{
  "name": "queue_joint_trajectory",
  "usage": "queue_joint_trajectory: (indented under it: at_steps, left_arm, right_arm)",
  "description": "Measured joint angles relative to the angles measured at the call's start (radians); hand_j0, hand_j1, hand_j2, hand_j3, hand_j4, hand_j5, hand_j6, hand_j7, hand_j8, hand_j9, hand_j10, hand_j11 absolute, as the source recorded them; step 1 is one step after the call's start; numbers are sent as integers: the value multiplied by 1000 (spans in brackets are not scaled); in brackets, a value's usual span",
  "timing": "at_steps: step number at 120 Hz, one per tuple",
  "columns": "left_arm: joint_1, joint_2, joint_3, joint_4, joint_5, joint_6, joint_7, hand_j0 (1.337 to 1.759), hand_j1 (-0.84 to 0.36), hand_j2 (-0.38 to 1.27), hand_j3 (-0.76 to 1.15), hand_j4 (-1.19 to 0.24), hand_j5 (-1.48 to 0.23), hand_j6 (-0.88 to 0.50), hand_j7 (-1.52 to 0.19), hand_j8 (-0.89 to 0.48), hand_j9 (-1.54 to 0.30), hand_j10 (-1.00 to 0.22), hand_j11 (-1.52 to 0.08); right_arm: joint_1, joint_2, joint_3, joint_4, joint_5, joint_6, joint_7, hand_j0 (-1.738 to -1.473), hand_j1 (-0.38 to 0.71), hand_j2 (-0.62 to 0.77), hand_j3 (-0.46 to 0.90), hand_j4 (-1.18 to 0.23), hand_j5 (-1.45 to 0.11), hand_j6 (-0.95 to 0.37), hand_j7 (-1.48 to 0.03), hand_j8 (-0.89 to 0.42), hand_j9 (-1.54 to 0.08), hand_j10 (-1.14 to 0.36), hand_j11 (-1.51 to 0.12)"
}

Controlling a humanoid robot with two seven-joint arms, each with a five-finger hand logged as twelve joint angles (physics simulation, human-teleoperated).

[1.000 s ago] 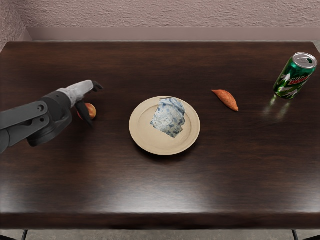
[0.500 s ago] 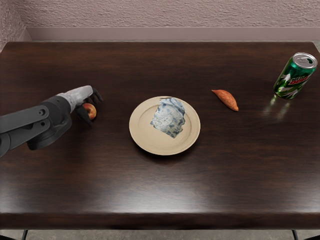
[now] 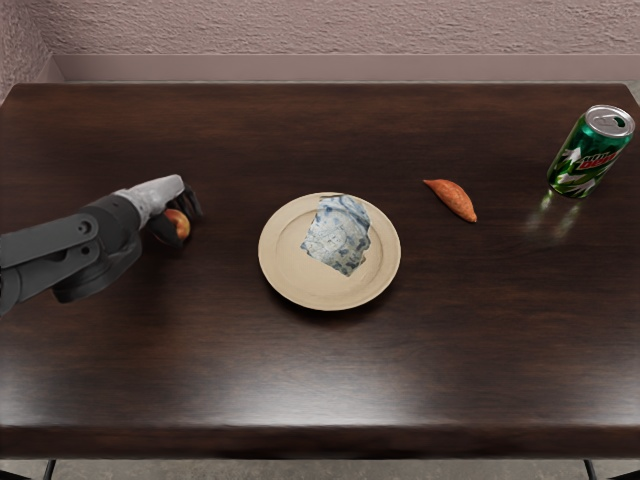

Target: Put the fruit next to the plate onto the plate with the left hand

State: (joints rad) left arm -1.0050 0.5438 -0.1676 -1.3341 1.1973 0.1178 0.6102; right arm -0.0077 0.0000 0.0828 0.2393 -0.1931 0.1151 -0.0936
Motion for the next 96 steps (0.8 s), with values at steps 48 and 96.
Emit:
queue_joint_trajectory:
  at_steps: [48, 96]
  left_arm:
    - [-24, 7, -33, 18, -152, -3, 1, 1652, -276, 324, 0, -675, -856, -586, -851, -440, -875, -528, -886]
    - [-102, -37, -228, 5, -335, -5, 0, 1655, -303, 499, 0, -705, -908, -614, -899, -475, -912, -546, -926]
  right_arm:
    - [0, 0, 0, 0, 0, 0, 0, -1658, -327, -4, 0, -18, -24, -18, -24, -18, -24, -18, -24]
    - [0, 0, 0, 0, 0, 0, 0, -1658, -327, -4, 0, -18, -24, -18, -24, -18, -24, -18, -24]
